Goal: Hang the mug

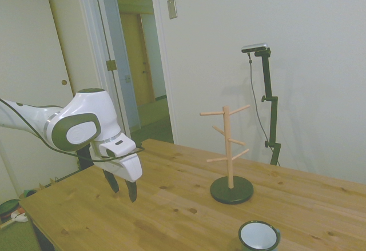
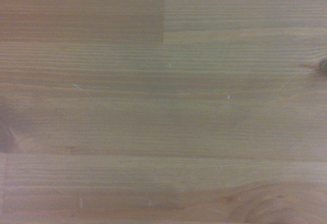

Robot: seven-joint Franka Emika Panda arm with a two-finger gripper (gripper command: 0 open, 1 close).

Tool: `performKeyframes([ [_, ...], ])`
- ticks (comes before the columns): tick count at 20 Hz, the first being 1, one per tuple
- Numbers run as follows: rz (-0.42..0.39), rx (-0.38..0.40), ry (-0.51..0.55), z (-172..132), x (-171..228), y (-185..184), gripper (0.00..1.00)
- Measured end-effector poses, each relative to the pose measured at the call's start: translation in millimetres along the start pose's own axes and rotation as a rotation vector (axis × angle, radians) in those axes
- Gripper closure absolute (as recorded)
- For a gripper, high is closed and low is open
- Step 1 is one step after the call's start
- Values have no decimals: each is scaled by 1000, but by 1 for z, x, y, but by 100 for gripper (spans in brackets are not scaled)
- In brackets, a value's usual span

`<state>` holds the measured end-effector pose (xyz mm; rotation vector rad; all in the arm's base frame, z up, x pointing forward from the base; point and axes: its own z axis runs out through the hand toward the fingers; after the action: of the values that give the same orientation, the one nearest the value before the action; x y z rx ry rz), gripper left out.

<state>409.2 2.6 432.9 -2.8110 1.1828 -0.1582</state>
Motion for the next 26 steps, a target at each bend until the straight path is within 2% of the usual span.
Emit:
performKeyframes([
  [3,9,-1,-4,1,2,1,0],
  [8,106,7,-1,-2,30,26,0],
  [19,380,76,17,-38,122,133,0],
  [26,530,95,-20,-43,180,220,0],
])
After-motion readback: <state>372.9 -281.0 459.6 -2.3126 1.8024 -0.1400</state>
